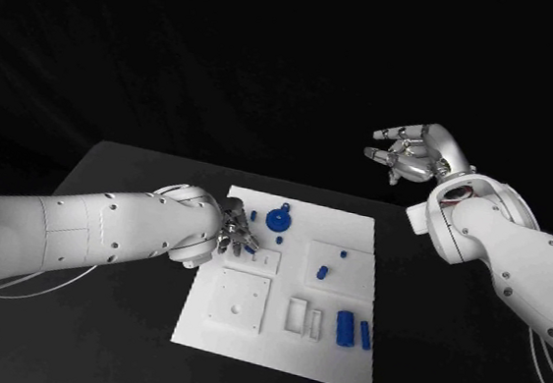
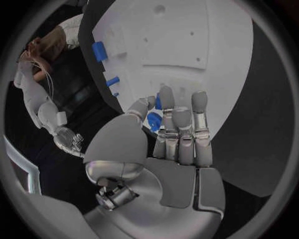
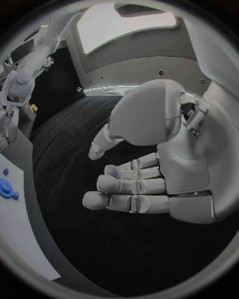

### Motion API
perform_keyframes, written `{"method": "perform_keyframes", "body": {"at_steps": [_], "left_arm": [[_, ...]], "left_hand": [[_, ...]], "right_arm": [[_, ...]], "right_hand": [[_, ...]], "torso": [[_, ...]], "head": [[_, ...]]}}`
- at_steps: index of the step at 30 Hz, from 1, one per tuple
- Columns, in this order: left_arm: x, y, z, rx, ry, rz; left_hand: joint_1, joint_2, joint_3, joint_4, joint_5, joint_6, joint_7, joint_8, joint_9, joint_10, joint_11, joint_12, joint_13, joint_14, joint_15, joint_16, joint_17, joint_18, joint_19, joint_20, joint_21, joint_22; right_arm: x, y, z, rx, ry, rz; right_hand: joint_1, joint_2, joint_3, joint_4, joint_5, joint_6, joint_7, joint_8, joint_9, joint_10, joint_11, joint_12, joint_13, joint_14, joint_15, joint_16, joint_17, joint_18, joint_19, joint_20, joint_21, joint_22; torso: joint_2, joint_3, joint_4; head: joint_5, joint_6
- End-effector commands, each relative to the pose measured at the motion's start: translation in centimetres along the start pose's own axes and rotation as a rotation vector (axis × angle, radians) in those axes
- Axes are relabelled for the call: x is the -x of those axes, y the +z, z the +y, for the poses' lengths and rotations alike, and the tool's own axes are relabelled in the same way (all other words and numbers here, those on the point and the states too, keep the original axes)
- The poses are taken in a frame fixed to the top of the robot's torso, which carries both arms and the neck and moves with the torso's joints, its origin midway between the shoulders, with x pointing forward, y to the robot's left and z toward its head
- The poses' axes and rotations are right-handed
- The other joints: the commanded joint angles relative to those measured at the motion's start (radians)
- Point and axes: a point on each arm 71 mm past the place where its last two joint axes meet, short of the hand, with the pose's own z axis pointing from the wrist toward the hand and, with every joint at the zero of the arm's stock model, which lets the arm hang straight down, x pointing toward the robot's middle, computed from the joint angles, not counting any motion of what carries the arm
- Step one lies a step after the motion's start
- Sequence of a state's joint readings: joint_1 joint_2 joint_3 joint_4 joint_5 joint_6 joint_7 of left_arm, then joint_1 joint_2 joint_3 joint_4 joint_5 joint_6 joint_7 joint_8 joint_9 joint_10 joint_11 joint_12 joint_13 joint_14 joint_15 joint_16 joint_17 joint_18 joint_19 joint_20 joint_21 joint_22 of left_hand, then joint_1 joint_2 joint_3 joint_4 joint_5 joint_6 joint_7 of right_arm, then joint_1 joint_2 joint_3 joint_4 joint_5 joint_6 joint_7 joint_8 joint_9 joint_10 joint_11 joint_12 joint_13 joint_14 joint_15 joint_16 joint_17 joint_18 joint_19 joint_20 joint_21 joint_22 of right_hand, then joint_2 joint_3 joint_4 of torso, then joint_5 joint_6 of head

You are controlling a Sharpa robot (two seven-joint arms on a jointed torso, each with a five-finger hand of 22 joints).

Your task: Assemble the parts on the task board

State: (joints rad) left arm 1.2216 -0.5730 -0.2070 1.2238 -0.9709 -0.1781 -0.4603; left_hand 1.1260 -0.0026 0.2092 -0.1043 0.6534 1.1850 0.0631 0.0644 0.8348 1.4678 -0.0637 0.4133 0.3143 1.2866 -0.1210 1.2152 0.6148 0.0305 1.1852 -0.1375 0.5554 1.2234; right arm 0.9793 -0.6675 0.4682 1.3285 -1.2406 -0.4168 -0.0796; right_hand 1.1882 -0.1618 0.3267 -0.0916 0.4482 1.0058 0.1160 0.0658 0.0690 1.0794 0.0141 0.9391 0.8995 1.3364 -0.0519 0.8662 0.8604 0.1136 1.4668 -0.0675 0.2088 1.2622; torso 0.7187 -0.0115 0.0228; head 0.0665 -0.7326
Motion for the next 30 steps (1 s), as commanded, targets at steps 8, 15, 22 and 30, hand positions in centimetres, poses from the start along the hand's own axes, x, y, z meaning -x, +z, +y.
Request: {"method": "perform_keyframes", "body": {"at_steps": [8, 15, 22, 30], "left_arm": [[-0.3, 0.4, -0.3, 0.004, 0.024, 0.003], [-0.6, 0.5, -0.6, 0.002, 0.028, 0.011], [-0.9, 0.6, -0.7, 0.003, 0.036, 0.027], [-1.3, 0.8, -0.4, 0.012, 0.037, 0.034]], "left_hand": [[0.006, 0.005, 0.049, -0.054, 0.007, 0.099, -0.085, 0.002, 0.152, 0.047, -0.006, 0.008, -0.003, 0.004, -0.001, 0.004, 0.001, -0.009, 0.006, -0.001, -0.008, 0.006], [0.005, 0.006, 0.048, -0.055, 0.005, 0.104, -0.086, 0.002, 0.152, 0.047, -0.004, 0.013, -0.003, 0.006, 0.0, 0.004, 0.0, -0.01, 0.008, 0.0, -0.013, 0.011], [0.004, 0.006, 0.045, -0.054, 0.002, 0.108, -0.087, 0.002, 0.155, 0.047, -0.004, 0.019, -0.005, 0.01, 0.0, 0.003, -0.001, -0.009, 0.014, 0.0, -0.021, 0.016], [0.004, 0.007, 0.044, -0.054, 0.0, 0.106, -0.087, 0.002, 0.157, 0.047, -0.005, 0.021, -0.007, 0.012, -0.001, 0.001, -0.002, -0.009, 0.018, -0.001, -0.027, 0.021]], "right_arm": [[-0.1, 0.1, 0.3, 0.017, 0.007, 0.004], [-0.2, 0.2, 0.4, 0.017, 0.003, 0.007], [-0.2, 0.3, 0.4, 0.014, -0.002, 0.018], [-0.4, 0.3, 0.4, 0.01, -0.004, 0.025]], "right_hand": [[0.004, 0.011, -0.044, -0.008, 0.034, 0.011, -0.001, -0.003, 0.0, -0.004, -0.004, -0.002, -0.003, -0.002, -0.003, 0.001, -0.002, 0.012, 0.03, -0.006, -0.007, 0.001], [0.001, 0.011, -0.053, -0.007, 0.041, 0.009, 0.0, -0.003, -0.001, -0.004, -0.003, -0.002, -0.003, -0.002, -0.003, 0.001, -0.002, 0.012, 0.03, -0.005, -0.007, 0.002], [0.005, 0.013, -0.062, -0.008, 0.041, 0.008, 0.0, -0.003, -0.001, -0.007, -0.003, -0.004, -0.004, -0.005, -0.002, 0.0, -0.003, 0.012, 0.028, -0.005, -0.019, 0.001], [0.006, 0.015, -0.066, -0.008, 0.042, 0.012, -0.001, -0.002, 0.0, -0.007, -0.003, -0.004, -0.004, -0.006, -0.002, 0.0, -0.003, 0.012, 0.028, -0.005, -0.022, 0.001]], "torso": [[0.001, -0.0002, 0.001], [0.002, -0.0014, -0.0003], [0.001, -0.0013, 0.001], [0.0, -0.0022, 0.0014]], "head": [[-0.001, 0.0], [-0.002, -0.001], [-0.005, -0.005], [-0.01, -0.002]]}}
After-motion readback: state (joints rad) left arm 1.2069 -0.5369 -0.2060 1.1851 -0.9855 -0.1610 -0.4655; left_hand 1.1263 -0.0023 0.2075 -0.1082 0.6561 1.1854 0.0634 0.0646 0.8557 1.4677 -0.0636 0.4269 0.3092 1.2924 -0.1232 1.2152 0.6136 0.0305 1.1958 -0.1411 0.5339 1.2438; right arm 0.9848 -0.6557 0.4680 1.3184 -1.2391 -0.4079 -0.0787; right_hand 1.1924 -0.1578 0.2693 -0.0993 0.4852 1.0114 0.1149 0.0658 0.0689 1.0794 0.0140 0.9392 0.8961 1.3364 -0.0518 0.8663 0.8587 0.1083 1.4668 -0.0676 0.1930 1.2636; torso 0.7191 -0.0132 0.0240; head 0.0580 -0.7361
